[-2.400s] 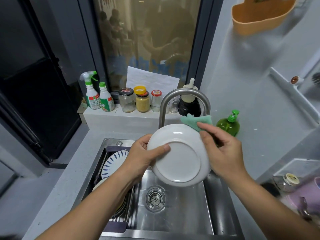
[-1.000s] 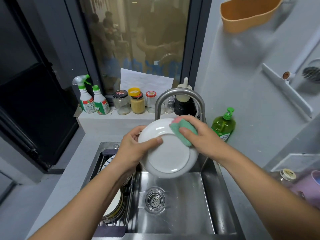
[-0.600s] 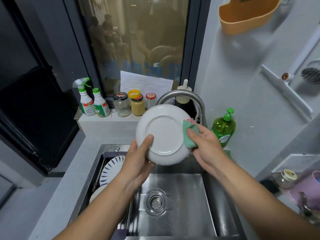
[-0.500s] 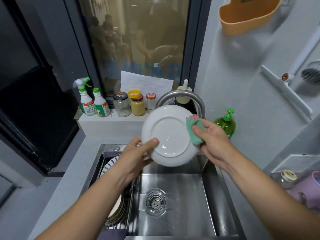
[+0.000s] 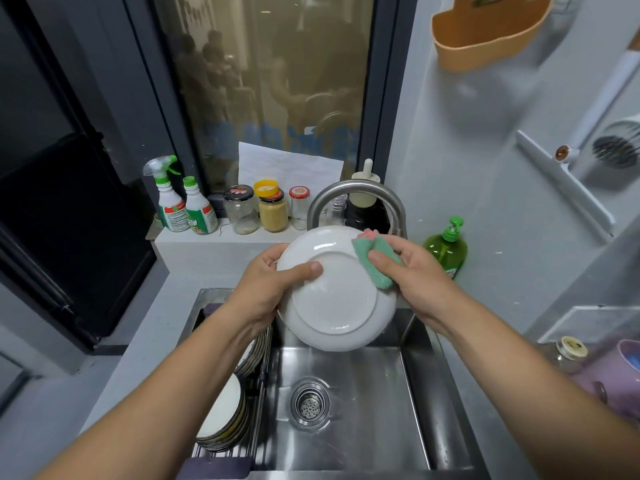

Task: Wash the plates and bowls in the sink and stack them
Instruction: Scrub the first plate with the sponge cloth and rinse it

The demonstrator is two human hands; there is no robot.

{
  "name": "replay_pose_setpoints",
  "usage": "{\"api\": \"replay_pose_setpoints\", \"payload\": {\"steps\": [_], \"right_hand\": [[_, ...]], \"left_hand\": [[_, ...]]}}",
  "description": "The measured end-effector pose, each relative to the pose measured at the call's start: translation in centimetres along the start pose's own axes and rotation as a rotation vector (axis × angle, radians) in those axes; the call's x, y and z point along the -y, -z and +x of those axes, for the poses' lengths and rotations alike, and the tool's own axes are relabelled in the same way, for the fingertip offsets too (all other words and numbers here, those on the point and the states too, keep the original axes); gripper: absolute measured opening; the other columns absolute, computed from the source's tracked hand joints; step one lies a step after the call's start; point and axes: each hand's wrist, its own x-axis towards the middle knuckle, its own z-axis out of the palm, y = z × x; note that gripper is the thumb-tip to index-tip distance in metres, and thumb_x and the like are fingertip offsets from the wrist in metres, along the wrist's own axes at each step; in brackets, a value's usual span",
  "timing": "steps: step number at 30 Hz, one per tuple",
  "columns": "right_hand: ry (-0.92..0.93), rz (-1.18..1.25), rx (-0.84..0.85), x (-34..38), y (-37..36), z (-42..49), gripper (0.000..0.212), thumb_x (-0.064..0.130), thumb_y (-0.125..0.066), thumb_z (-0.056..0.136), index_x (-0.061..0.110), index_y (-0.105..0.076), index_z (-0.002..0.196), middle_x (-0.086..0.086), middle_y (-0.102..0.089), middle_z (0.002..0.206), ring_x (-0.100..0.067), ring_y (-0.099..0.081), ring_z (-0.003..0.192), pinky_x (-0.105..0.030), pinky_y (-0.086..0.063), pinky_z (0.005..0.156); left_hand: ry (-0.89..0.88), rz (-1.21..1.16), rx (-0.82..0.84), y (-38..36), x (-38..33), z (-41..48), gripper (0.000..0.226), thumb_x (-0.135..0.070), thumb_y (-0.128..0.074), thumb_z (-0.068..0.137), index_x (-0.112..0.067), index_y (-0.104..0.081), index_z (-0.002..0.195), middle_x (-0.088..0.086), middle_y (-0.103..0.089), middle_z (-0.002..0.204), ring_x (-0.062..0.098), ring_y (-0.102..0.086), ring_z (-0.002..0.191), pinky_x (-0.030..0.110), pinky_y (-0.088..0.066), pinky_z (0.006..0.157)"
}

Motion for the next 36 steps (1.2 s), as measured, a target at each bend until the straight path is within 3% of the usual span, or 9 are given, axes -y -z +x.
{"api": "replay_pose_setpoints", "payload": {"steps": [4, 8, 12, 16, 19, 23, 29, 32, 36], "right_hand": [[-0.008, 0.286, -0.169, -3.8, -2.3, -1.5, 0.025, -0.003, -0.052, 0.096, 0.011, -0.060, 0.115, 0.006, -0.077, 0.099, -0.006, -0.071, 0.093, -0.020, -0.055, 0.080], [-0.023, 0.334, -0.230, -4.7, -3.6, -1.3, 0.021, 0.005, -0.056, 0.097, 0.012, -0.061, 0.116, -0.005, -0.073, 0.114, -0.018, -0.068, 0.108, -0.034, -0.052, 0.094], [-0.061, 0.306, -0.215, -2.3, -1.9, 0.3, 0.013, 0.006, -0.056, 0.098, 0.012, -0.065, 0.106, -0.004, -0.074, 0.101, -0.011, -0.071, 0.086, -0.023, -0.057, 0.071], [-0.035, 0.216, -0.085, -0.2, 0.0, 0.9, 0.018, 0.000, -0.054, 0.097, 0.008, -0.065, 0.108, -0.004, -0.076, 0.100, -0.015, -0.070, 0.093, -0.027, -0.058, 0.085], [-0.023, 0.058, 0.048, 1.3, 0.6, 0.8, 0.019, -0.004, -0.054, 0.095, 0.008, -0.066, 0.104, 0.004, -0.076, 0.090, -0.007, -0.070, 0.084, -0.020, -0.057, 0.080], [-0.115, -0.019, 0.158, 1.9, 0.9, 1.2, 0.021, -0.002, -0.059, 0.092, -0.001, -0.066, 0.112, -0.014, -0.071, 0.103, -0.020, -0.066, 0.092, -0.026, -0.056, 0.086], [-0.080, 0.119, -0.062, -0.4, 0.2, 0.3, 0.024, 0.002, -0.057, 0.095, 0.011, -0.065, 0.116, 0.003, -0.077, 0.099, -0.013, -0.070, 0.089, -0.025, -0.057, 0.083], [-0.064, 0.161, -0.159, -3.4, -0.5, -1.5, 0.027, 0.003, -0.054, 0.098, 0.017, -0.063, 0.118, 0.011, -0.076, 0.102, -0.009, -0.068, 0.091, -0.026, -0.053, 0.079], [0.047, -0.042, -0.249, -5.2, -1.7, -3.0, 0.027, 0.006, -0.053, 0.100, 0.019, -0.064, 0.121, 0.018, -0.073, 0.106, 0.001, -0.066, 0.099, -0.014, -0.049, 0.079]], "left_hand": [[0.026, -0.335, -0.171, -0.5, 1.2, 0.2, 0.044, -0.015, -0.077, 0.085, -0.003, -0.063, 0.126, 0.017, -0.076, 0.115, 0.033, -0.074, 0.105, 0.042, -0.063, 0.083], [0.099, -0.518, -0.183, -2.3, 2.9, -0.8, 0.031, -0.016, -0.063, 0.098, -0.010, -0.063, 0.129, 0.015, -0.076, 0.116, 0.027, -0.075, 0.104, 0.043, -0.060, 0.086], [0.098, -0.470, -0.146, -2.0, 3.7, -0.9, 0.035, -0.013, -0.064, 0.097, -0.014, -0.062, 0.132, 0.014, -0.075, 0.120, 0.027, -0.074, 0.107, 0.044, -0.062, 0.085], [0.192, -0.233, -0.039, -0.4, 3.2, -0.7, 0.057, -0.019, -0.085, 0.076, -0.017, -0.064, 0.129, 0.016, -0.072, 0.127, 0.036, -0.068, 0.118, 0.061, -0.051, 0.102], [0.165, -0.037, 0.026, 0.6, 1.6, -0.3, 0.059, -0.021, -0.086, 0.067, -0.013, -0.065, 0.122, 0.016, -0.076, 0.115, 0.031, -0.075, 0.099, 0.045, -0.061, 0.085], [0.124, 0.162, 0.170, 0.7, -0.7, 0.3, 0.054, -0.010, -0.090, 0.068, -0.008, -0.069, 0.117, 0.015, -0.078, 0.102, 0.026, -0.076, 0.083, 0.031, -0.060, 0.064], [0.107, -0.074, 0.044, -0.2, 1.1, 0.0, 0.046, -0.005, -0.087, 0.066, -0.007, -0.070, 0.108, 0.017, -0.077, 0.097, 0.030, -0.074, 0.081, 0.035, -0.062, 0.068], [0.125, -0.220, -0.102, -0.2, 1.8, 0.1, 0.047, -0.011, -0.081, 0.072, -0.006, -0.067, 0.116, 0.019, -0.077, 0.107, 0.034, -0.074, 0.095, 0.040, -0.064, 0.077], [0.110, -0.259, -0.195, 0.0, 1.8, 0.4, 0.041, -0.011, -0.075, 0.087, -0.007, -0.064, 0.126, 0.019, -0.076, 0.112, 0.035, -0.074, 0.104, 0.045, -0.062, 0.086]]}}
